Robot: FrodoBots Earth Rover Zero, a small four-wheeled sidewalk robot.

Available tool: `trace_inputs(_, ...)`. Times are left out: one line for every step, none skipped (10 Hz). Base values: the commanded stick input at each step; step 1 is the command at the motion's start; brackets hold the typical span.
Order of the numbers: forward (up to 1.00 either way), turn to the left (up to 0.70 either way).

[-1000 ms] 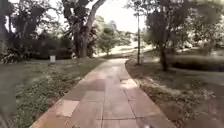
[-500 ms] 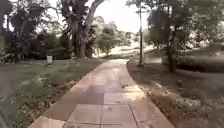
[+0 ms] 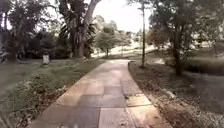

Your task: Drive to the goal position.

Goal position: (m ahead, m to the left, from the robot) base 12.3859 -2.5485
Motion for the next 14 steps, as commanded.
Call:
trace_inputs(0.63, 0.0)
trace_inputs(0.0, 0.0)
trace_inputs(0.0, 0.0)
trace_inputs(0.0, 0.0)
trace_inputs(0.0, 0.0)
trace_inputs(0.0, 0.0)
trace_inputs(0.0, 0.0)
trace_inputs(0.0, 0.0)
trace_inputs(0.0, 0.0)
trace_inputs(0.0, 0.0)
trace_inputs(0.04, 0.0)
trace_inputs(0.81, 0.0)
trace_inputs(1.0, 0.0)
trace_inputs(1.0, 0.0)
